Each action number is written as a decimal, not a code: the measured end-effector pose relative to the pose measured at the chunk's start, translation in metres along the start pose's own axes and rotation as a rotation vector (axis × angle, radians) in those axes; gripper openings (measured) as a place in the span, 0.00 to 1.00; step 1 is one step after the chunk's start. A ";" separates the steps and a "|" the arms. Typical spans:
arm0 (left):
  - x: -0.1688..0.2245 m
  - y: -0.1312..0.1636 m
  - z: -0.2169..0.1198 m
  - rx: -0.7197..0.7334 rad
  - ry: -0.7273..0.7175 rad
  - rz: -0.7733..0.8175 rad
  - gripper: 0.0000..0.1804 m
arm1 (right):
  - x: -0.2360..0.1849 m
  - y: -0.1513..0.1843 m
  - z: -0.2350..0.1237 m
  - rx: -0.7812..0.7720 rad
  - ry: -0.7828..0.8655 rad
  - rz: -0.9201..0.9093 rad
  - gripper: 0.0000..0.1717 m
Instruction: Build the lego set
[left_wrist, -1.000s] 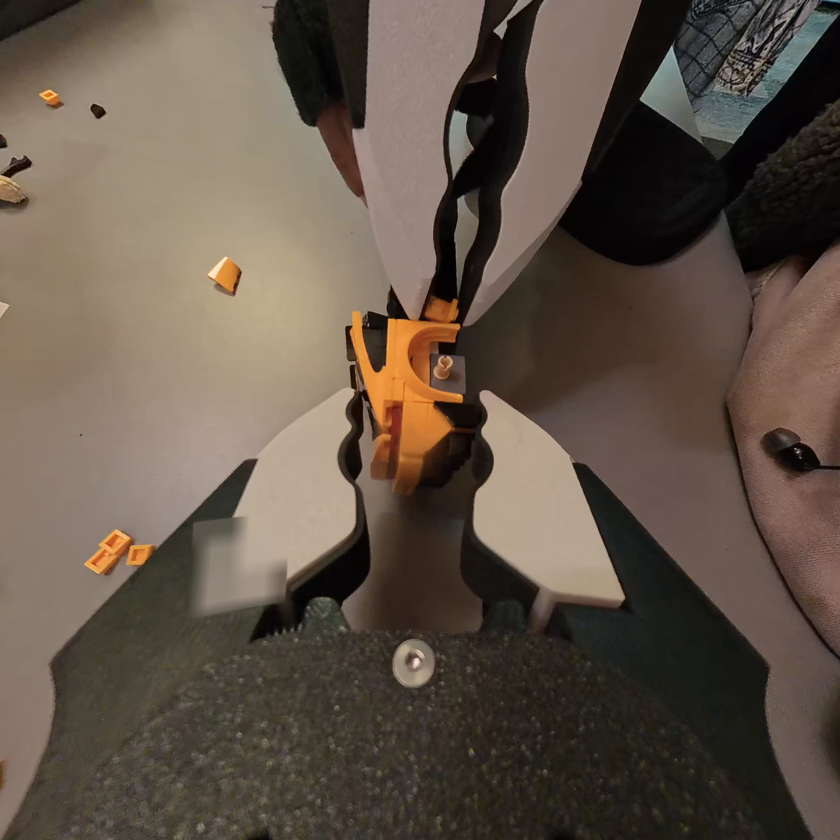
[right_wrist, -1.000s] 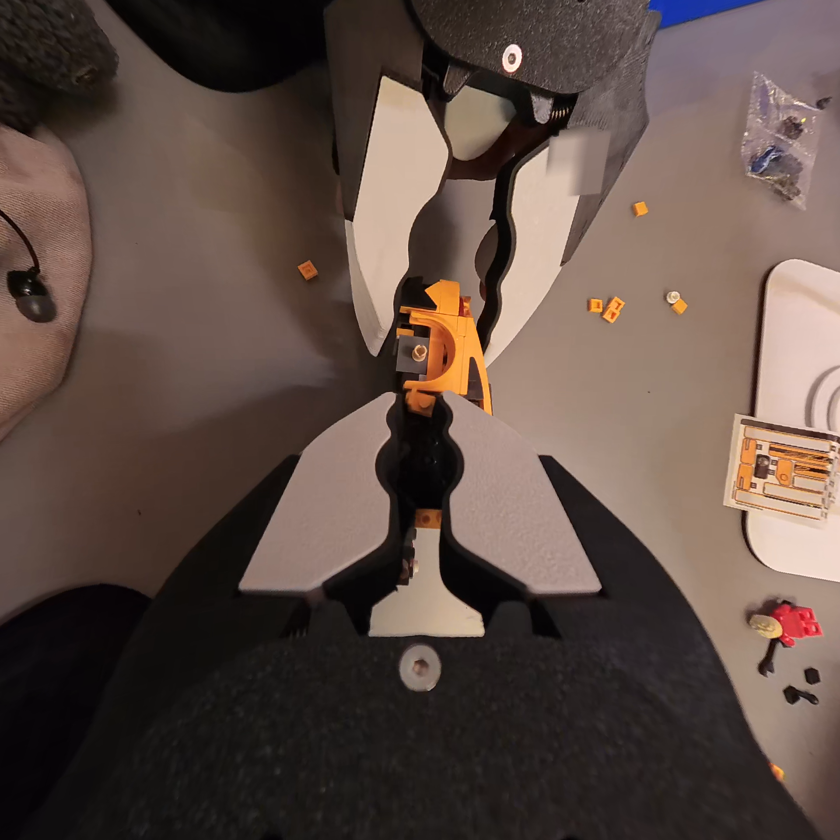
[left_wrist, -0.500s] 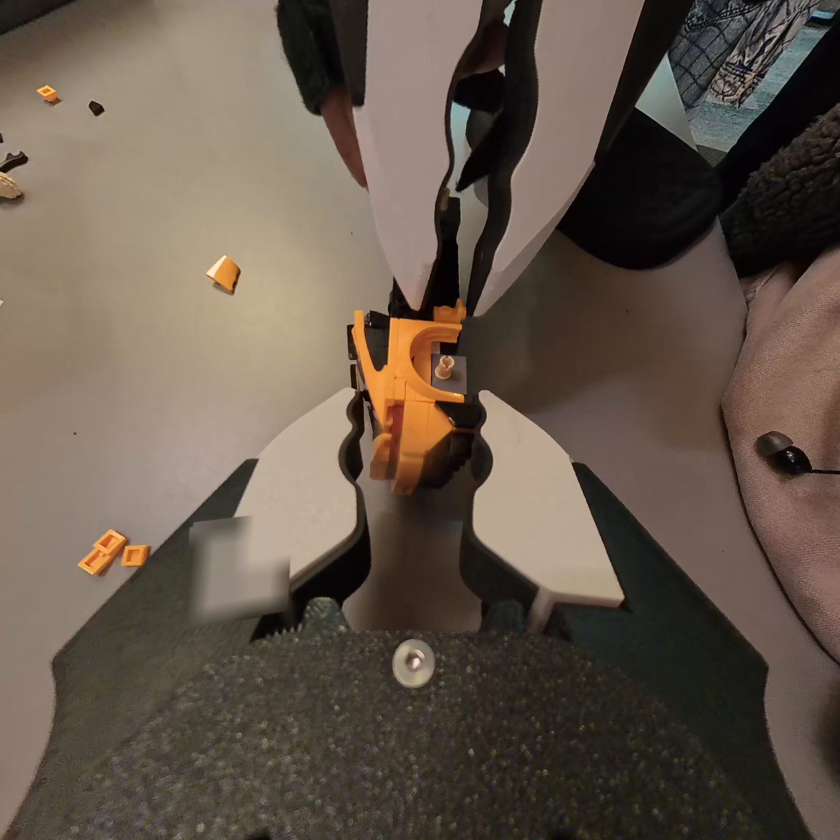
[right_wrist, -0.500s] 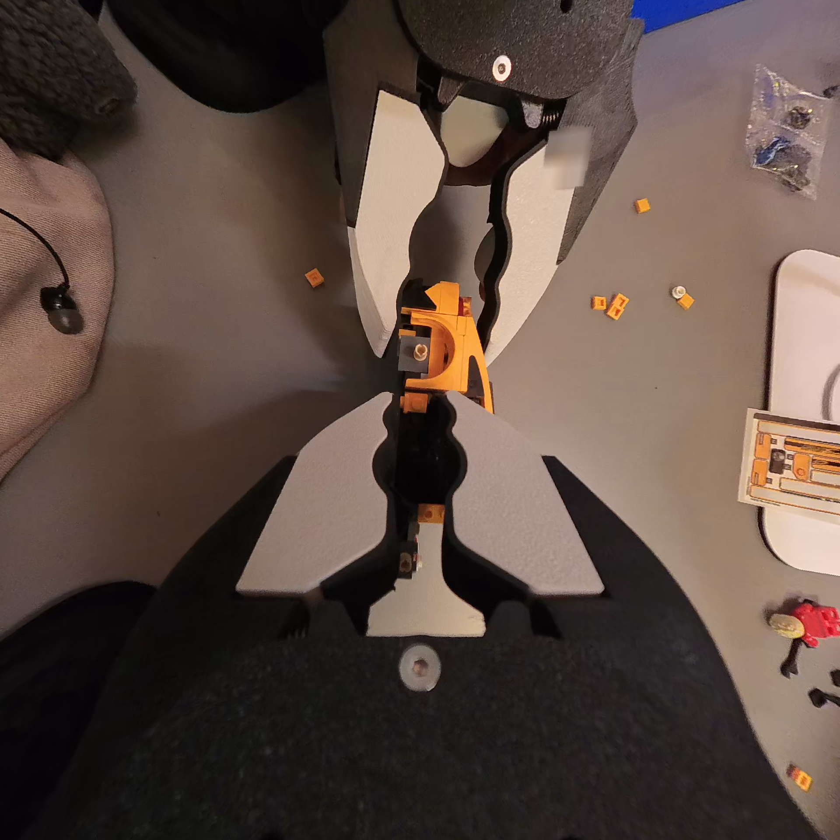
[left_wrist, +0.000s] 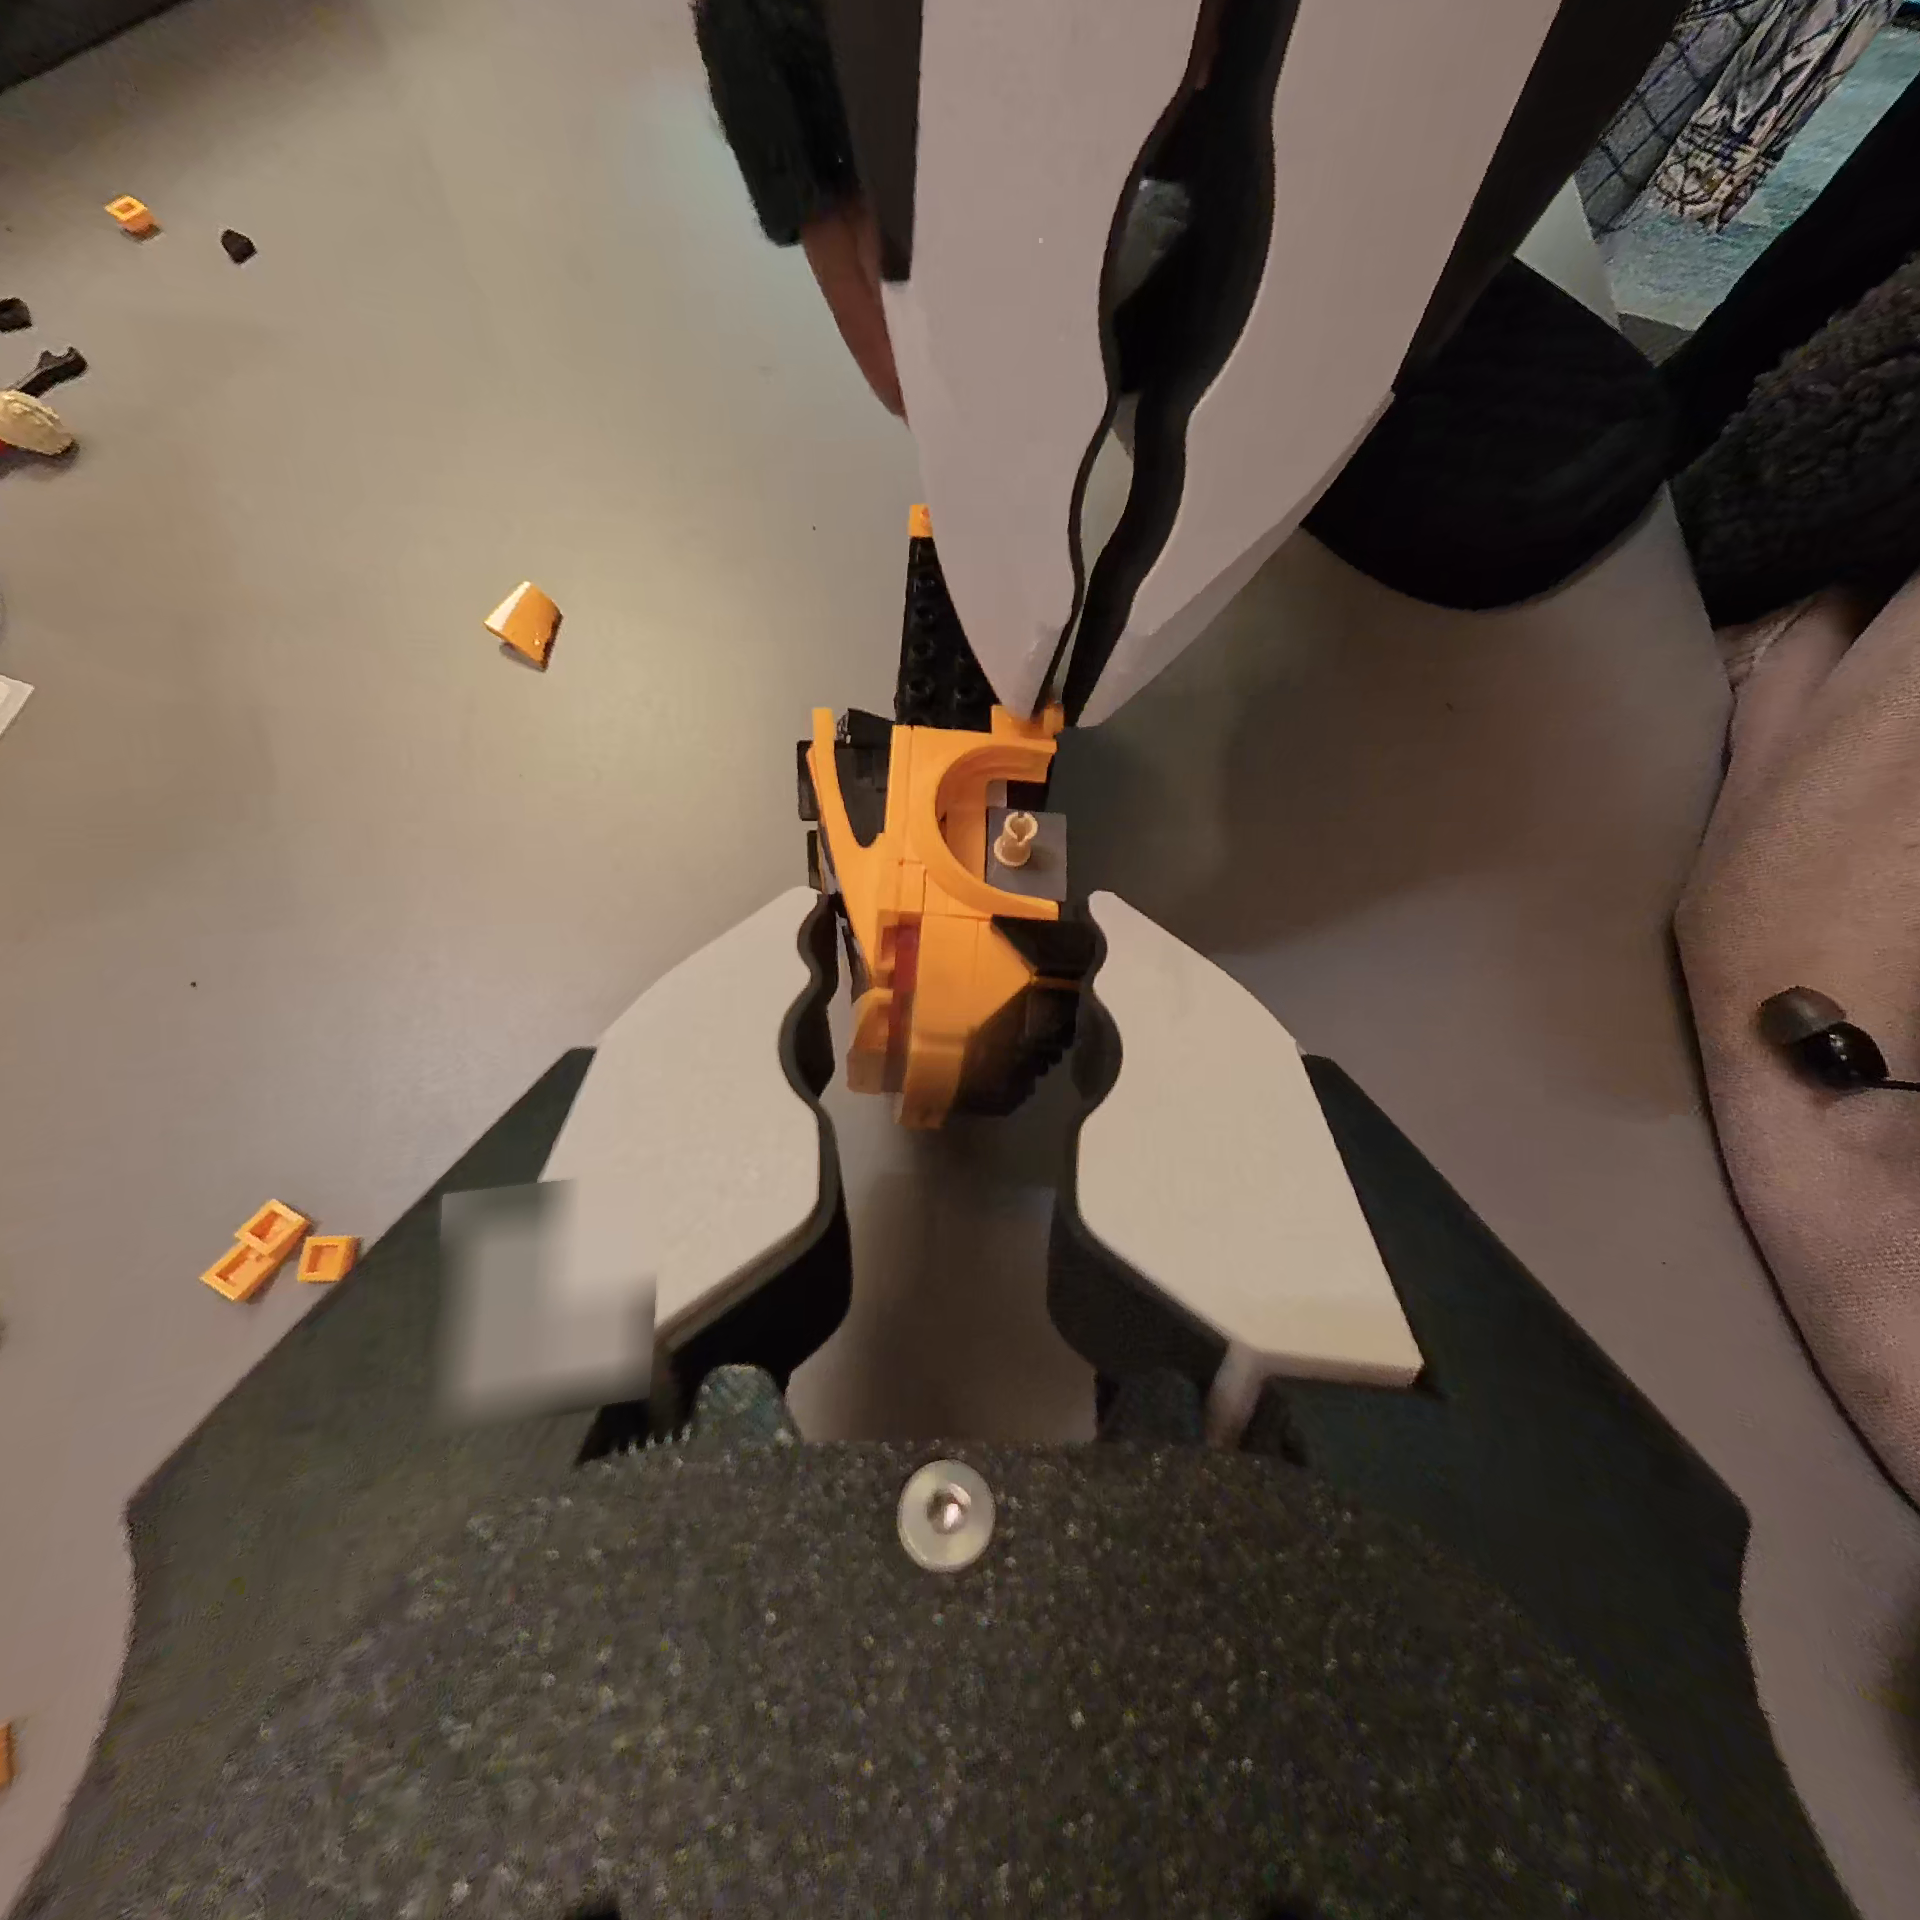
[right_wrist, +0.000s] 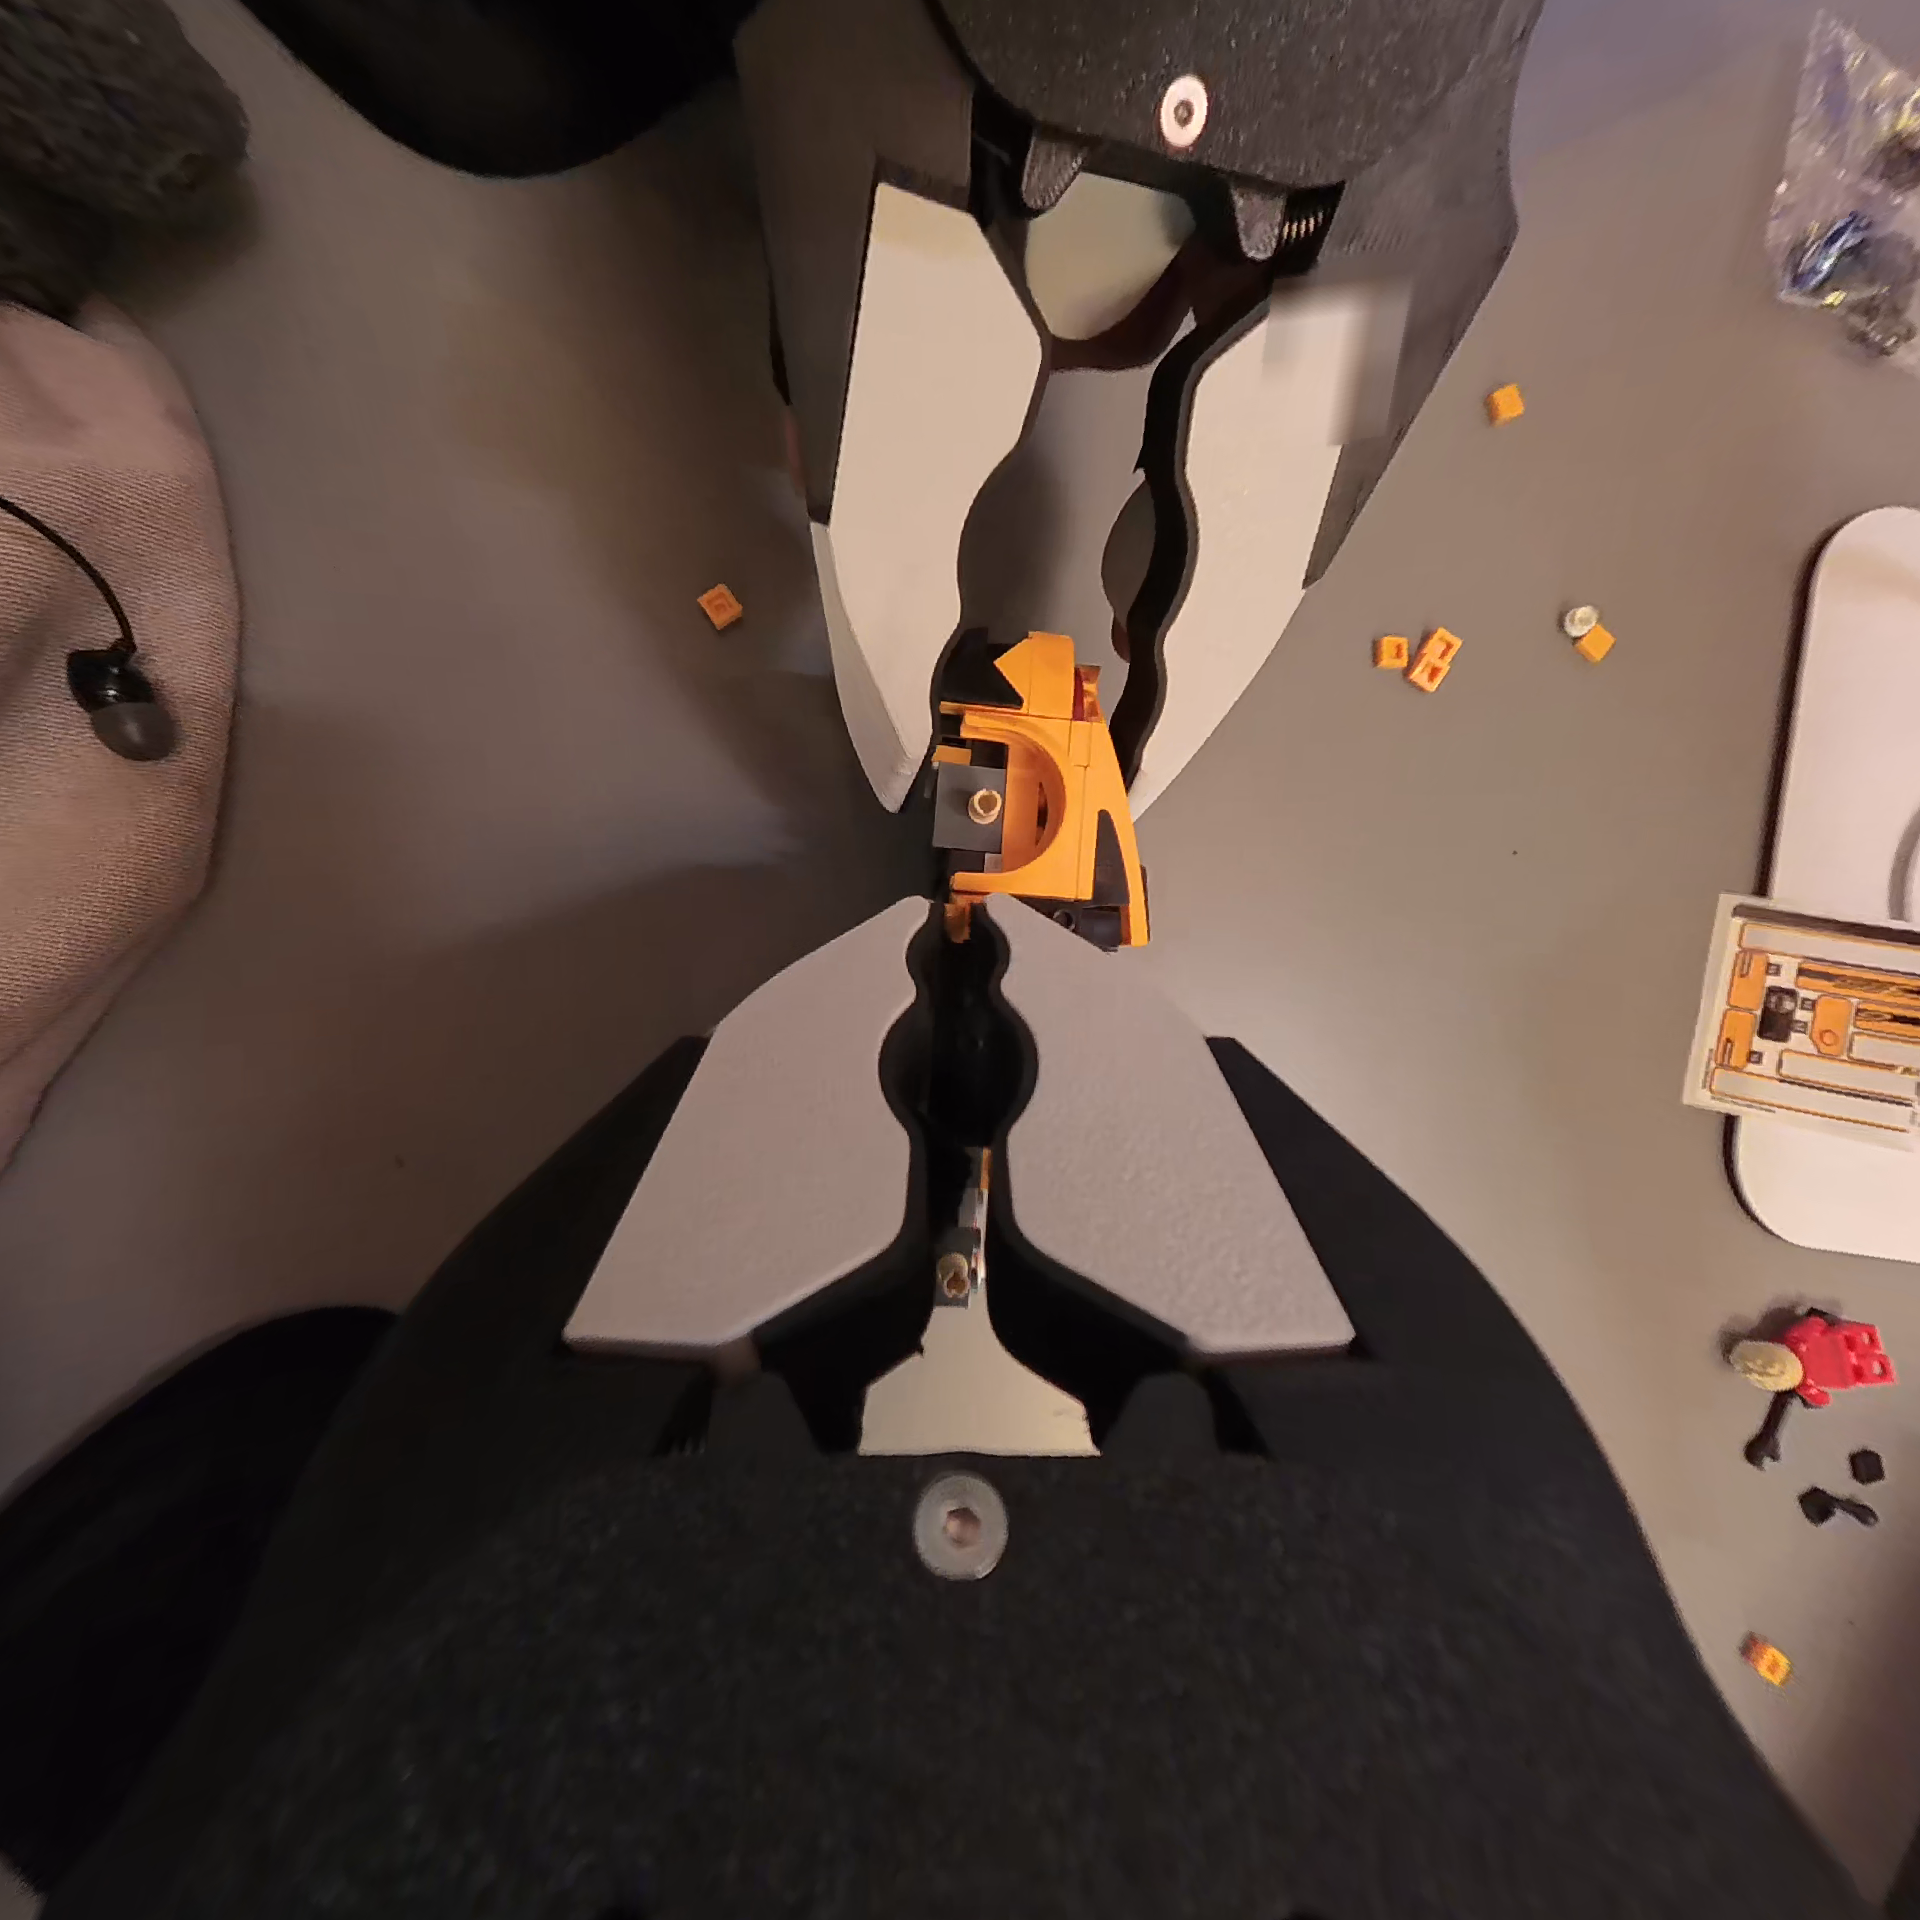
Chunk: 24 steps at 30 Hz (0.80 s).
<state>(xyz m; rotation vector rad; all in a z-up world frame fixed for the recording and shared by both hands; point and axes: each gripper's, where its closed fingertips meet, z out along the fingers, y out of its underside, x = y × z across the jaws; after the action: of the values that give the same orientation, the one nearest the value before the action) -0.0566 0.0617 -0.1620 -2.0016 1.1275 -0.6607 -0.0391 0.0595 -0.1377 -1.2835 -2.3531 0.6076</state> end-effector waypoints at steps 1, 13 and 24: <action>0.000 0.000 0.000 0.000 -0.002 0.002 0.24 | 0.000 0.000 0.000 -0.020 -0.006 0.006 0.02; 0.000 -0.001 0.001 0.008 -0.033 -0.004 0.23 | -0.001 0.001 0.001 -0.258 -0.101 0.017 0.02; 0.000 -0.001 0.002 0.023 -0.037 -0.023 0.23 | -0.002 0.002 0.001 -0.211 -0.047 -0.008 0.02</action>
<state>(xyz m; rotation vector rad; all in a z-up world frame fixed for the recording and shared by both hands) -0.0550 0.0629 -0.1623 -2.0017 1.0716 -0.6427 -0.0371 0.0585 -0.1402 -1.3601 -2.5147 0.3998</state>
